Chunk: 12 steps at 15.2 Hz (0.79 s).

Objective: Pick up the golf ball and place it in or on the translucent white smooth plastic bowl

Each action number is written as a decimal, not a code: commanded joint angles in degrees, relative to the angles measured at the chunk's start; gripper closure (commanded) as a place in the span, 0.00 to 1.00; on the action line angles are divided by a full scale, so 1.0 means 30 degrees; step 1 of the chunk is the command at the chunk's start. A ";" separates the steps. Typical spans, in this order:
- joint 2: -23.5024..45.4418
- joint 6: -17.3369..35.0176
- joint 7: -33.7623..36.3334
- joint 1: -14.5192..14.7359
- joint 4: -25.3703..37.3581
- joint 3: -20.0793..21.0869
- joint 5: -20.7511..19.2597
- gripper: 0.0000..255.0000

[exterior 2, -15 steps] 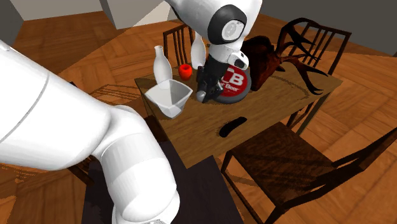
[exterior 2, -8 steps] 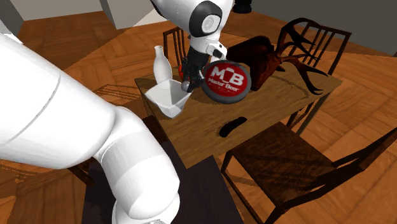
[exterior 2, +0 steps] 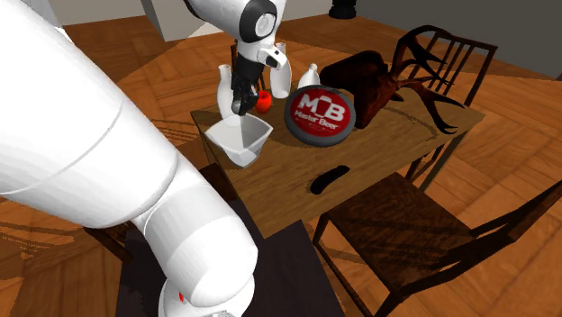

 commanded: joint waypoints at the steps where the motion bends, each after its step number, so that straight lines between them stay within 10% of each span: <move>1: 0.0808 0.0612 0.0615 0.0076 0.0381 0.0505 -0.0142 1.00; 12: 0.3023 0.3900 0.0369 0.0058 -0.0846 0.1138 -0.0472 1.00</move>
